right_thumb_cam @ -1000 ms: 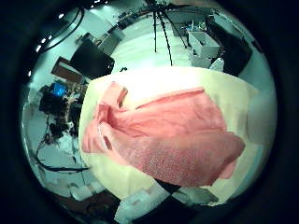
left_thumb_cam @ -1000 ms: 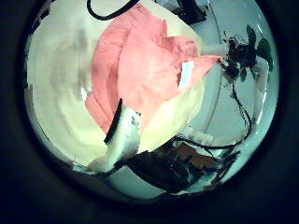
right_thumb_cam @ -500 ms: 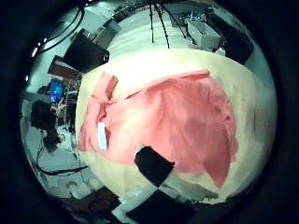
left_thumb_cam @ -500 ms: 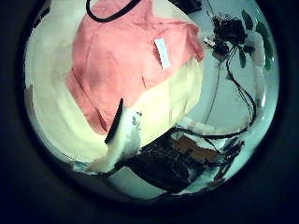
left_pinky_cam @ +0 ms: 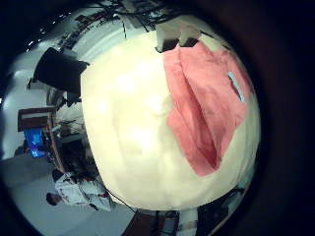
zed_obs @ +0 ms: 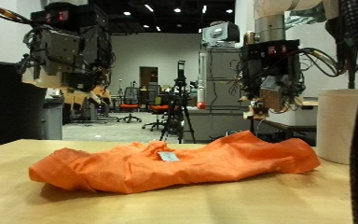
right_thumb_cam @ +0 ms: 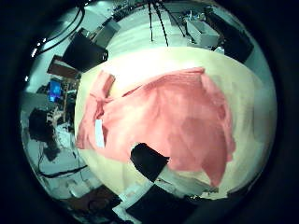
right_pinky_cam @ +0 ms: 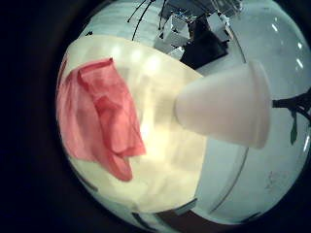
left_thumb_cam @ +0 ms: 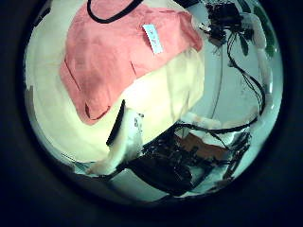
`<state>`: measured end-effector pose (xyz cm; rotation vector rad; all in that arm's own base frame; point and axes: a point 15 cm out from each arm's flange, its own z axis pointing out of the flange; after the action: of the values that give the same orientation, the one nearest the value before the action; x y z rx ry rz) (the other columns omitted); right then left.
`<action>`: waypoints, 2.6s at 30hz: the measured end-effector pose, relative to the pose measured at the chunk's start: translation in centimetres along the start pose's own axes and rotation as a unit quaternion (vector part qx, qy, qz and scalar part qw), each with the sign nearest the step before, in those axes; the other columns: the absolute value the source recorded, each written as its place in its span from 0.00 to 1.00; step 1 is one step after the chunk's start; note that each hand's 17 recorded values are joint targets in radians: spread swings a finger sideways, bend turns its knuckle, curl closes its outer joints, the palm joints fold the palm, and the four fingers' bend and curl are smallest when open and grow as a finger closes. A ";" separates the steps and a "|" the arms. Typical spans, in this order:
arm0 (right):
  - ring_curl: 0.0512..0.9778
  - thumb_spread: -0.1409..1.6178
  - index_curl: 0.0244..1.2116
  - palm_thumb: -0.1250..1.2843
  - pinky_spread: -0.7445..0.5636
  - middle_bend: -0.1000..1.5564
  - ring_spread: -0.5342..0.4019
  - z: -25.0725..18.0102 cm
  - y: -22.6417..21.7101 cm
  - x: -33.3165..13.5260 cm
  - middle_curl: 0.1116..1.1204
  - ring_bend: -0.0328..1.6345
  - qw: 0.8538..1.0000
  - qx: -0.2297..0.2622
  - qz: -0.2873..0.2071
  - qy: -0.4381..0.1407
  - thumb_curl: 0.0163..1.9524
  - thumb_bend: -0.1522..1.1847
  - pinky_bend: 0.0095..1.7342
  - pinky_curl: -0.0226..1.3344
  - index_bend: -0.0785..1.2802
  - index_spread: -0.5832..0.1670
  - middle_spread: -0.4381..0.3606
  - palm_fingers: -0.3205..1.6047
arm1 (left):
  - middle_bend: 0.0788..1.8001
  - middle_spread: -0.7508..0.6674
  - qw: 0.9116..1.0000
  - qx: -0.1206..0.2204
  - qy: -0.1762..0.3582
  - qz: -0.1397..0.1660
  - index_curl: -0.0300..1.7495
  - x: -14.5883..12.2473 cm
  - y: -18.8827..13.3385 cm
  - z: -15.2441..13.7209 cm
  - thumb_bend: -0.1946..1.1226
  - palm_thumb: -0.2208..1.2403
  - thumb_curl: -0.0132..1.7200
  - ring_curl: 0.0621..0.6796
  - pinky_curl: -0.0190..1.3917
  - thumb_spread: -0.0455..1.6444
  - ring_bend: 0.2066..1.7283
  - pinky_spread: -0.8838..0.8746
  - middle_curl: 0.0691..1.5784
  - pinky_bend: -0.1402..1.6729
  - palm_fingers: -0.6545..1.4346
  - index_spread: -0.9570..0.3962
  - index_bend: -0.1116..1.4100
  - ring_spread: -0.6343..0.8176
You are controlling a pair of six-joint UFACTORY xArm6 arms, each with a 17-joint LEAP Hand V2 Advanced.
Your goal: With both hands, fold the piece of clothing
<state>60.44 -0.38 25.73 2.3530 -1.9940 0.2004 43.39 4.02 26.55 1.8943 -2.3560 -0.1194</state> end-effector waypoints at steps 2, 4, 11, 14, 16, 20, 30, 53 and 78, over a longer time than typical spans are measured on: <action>0.24 0.65 0.25 0.27 0.81 0.22 0.71 0.3 1.5 1.8 0.22 0.22 1.000 -0.023 0.013 0.001 0.13 0.09 0.12 0.27 0.16 0.44 0.61 0.29 | 0.06 0.74 1.000 -0.001 0.000 0.002 0.17 0.2 0.2 0.1 0.14 0.43 0.14 0.30 0.25 0.86 0.13 0.79 0.14 0.26 0.31 0.79 0.18 0.79; 0.24 0.65 0.24 0.26 0.79 0.21 0.69 0.9 2.8 4.2 0.22 0.23 0.999 -0.039 0.034 0.000 0.13 0.09 0.13 0.28 0.16 0.46 0.61 0.30 | 0.06 0.74 1.000 -0.001 0.000 0.002 0.17 0.3 0.2 0.2 0.14 0.43 0.14 0.30 0.25 0.86 0.13 0.78 0.14 0.26 0.31 0.79 0.18 0.79; 0.26 0.65 0.22 0.25 0.69 0.21 0.65 4.1 4.5 5.6 0.23 0.27 0.997 -0.073 0.032 -0.009 0.13 0.09 0.15 0.27 0.17 0.49 0.61 0.31 | 0.06 0.74 1.000 -0.010 0.002 0.007 0.17 1.0 0.8 0.7 0.14 0.43 0.14 0.30 0.25 0.86 0.14 0.78 0.15 0.26 0.31 0.79 0.18 0.80; 0.26 0.66 0.21 0.24 0.66 0.21 0.63 6.0 4.7 5.3 0.24 0.28 0.995 -0.089 0.030 -0.013 0.13 0.09 0.15 0.27 0.17 0.50 0.61 0.31 | 0.06 0.74 1.000 -0.010 0.002 0.009 0.18 1.1 0.8 0.7 0.14 0.43 0.14 0.30 0.25 0.86 0.14 0.78 0.15 0.26 0.31 0.79 0.18 0.80; 0.26 0.66 0.21 0.24 0.66 0.22 0.62 7.3 4.8 5.3 0.24 0.28 0.995 -0.100 0.027 -0.015 0.13 0.09 0.15 0.27 0.17 0.50 0.60 0.31 | 0.06 0.74 1.000 -0.010 0.001 0.013 0.18 1.6 0.9 0.6 0.14 0.43 0.14 0.30 0.25 0.86 0.14 0.78 0.15 0.26 0.31 0.79 0.18 0.79; 0.26 0.66 0.21 0.23 0.65 0.22 0.62 9.2 4.8 4.1 0.24 0.29 0.993 -0.115 0.016 -0.021 0.13 0.09 0.15 0.27 0.18 0.51 0.60 0.31 | 0.07 0.73 0.999 -0.024 0.003 0.020 0.18 2.9 1.5 1.6 0.14 0.43 0.14 0.29 0.24 0.86 0.13 0.78 0.15 0.26 0.32 0.79 0.18 0.79; 0.25 0.65 0.23 0.18 0.69 0.21 0.61 11.7 4.5 1.8 0.24 0.30 0.991 -0.135 0.002 -0.025 0.13 0.09 0.14 0.25 0.20 0.54 0.63 0.35 | 0.07 0.69 0.996 -0.080 0.012 0.040 0.18 4.6 2.2 7.9 0.14 0.44 0.14 0.28 0.24 0.86 0.13 0.78 0.16 0.25 0.33 0.78 0.18 0.78; 0.39 0.85 0.39 0.65 0.27 0.46 0.32 8.5 11.5 1.2 0.40 0.58 0.968 -0.248 -0.026 -0.036 0.19 0.30 0.37 0.28 0.37 0.40 0.42 0.79 | 0.07 0.64 0.984 -0.179 -0.016 0.011 0.19 -3.1 6.0 12.3 0.14 0.44 0.14 0.26 0.23 0.86 0.11 0.79 0.18 0.22 0.34 0.78 0.18 0.78; 0.43 0.86 0.48 0.58 0.17 0.51 0.29 6.0 29.0 0.8 0.45 0.63 0.958 -0.280 -0.046 -0.046 0.22 0.16 0.54 0.31 0.35 0.33 0.33 0.66 | 0.07 0.63 0.984 -0.172 -0.036 0.037 0.19 -5.5 13.4 8.2 0.14 0.45 0.14 0.25 0.24 0.87 0.11 0.79 0.18 0.21 0.35 0.78 0.18 0.77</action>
<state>32.35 -6.73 18.62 2.0968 -1.6736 -0.4284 30.46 12.22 20.01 1.6635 -2.2655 -0.5583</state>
